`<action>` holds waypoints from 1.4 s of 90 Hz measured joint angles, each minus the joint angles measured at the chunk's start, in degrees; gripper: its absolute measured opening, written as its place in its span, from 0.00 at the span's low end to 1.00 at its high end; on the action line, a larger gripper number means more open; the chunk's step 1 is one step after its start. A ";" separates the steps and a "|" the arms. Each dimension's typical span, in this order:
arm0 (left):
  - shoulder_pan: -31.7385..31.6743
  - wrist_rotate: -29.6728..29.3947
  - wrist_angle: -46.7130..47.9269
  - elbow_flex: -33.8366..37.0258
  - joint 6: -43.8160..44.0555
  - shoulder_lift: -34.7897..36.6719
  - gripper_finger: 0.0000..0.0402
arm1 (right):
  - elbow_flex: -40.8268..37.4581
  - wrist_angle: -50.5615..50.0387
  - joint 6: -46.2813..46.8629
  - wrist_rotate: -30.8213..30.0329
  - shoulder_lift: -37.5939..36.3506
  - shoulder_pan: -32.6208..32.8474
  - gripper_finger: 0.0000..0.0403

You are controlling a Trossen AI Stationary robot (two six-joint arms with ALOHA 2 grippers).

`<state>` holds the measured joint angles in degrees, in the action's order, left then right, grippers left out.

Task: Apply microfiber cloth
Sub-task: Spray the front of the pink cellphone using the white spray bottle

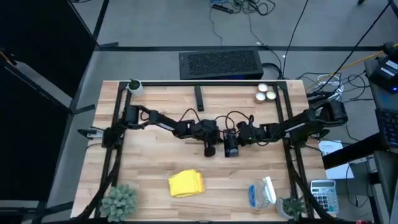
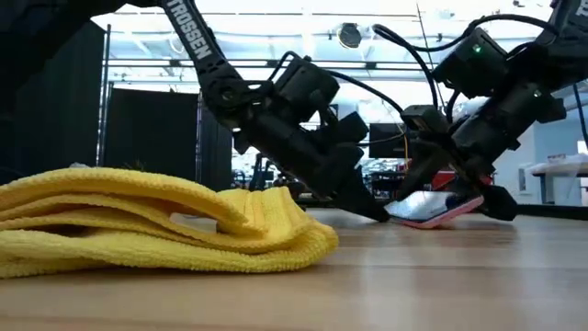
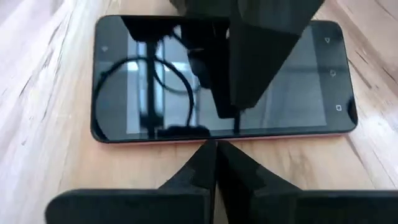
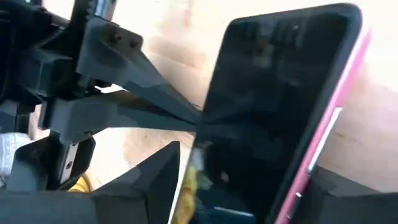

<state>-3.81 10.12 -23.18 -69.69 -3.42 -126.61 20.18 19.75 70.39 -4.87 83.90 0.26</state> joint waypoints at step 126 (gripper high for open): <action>5.80 -4.24 -20.92 12.84 14.75 28.29 0.14 | 0.15 22.47 -63.98 -5.48 -32.68 4.19 0.02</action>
<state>1.99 5.88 -44.09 -56.85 11.33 -98.32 20.34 42.22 6.41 -10.35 51.22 4.45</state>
